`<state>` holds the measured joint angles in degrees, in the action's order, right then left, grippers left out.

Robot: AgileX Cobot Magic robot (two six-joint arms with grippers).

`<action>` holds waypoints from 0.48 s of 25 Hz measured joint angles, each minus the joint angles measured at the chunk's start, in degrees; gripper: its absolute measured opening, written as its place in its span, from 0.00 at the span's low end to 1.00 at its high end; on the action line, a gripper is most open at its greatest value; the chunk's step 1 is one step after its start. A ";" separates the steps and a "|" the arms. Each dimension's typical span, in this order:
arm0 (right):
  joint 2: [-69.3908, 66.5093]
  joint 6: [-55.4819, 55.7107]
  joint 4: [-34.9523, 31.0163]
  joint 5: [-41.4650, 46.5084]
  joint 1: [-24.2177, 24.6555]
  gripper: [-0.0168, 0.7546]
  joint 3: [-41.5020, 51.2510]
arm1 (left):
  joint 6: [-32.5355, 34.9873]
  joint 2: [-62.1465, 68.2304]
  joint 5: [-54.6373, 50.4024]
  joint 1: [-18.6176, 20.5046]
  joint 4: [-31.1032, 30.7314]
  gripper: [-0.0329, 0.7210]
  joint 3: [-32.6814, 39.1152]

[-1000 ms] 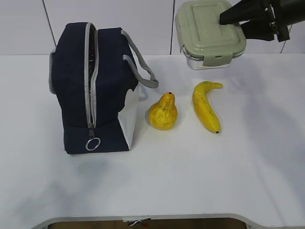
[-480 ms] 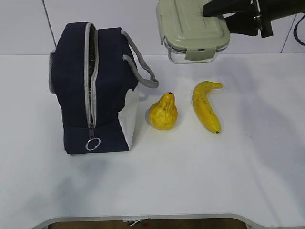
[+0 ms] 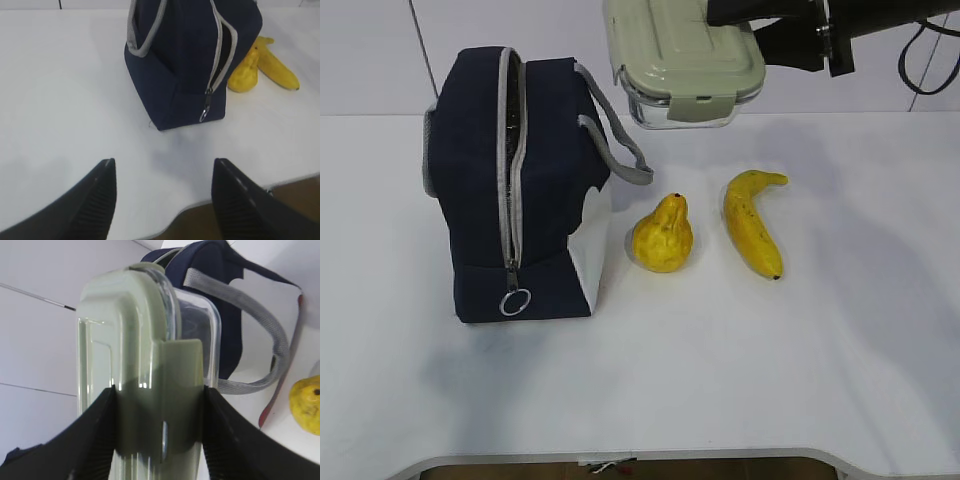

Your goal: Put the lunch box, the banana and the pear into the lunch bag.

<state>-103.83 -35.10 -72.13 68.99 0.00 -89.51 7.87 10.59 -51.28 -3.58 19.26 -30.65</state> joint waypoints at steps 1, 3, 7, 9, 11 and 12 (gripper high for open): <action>0.00 0.00 -0.14 0.00 -0.44 0.52 0.00 | 0.00 1.23 1.69 0.00 0.65 0.65 0.00; 0.00 0.00 -0.48 0.00 -1.00 0.52 0.00 | 0.00 3.66 4.39 0.00 1.96 0.65 0.00; 0.00 0.00 -1.55 0.00 -2.00 0.52 0.00 | 0.00 10.20 8.05 0.00 4.36 0.65 -1.21; 0.00 0.00 -1.91 0.00 -2.80 0.52 0.00 | 0.00 13.68 9.60 0.00 4.80 0.65 -2.62; 0.00 0.00 -2.48 0.00 -3.66 0.52 0.00 | 0.39 17.91 10.39 0.00 5.20 0.67 -5.11; 0.00 0.00 -2.73 0.00 -4.19 0.52 0.00 | 0.54 19.81 10.53 0.00 5.43 0.68 -6.26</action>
<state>-103.83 -35.10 -74.85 68.99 -4.19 -89.51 8.41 30.40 -40.75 -3.58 24.69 -36.91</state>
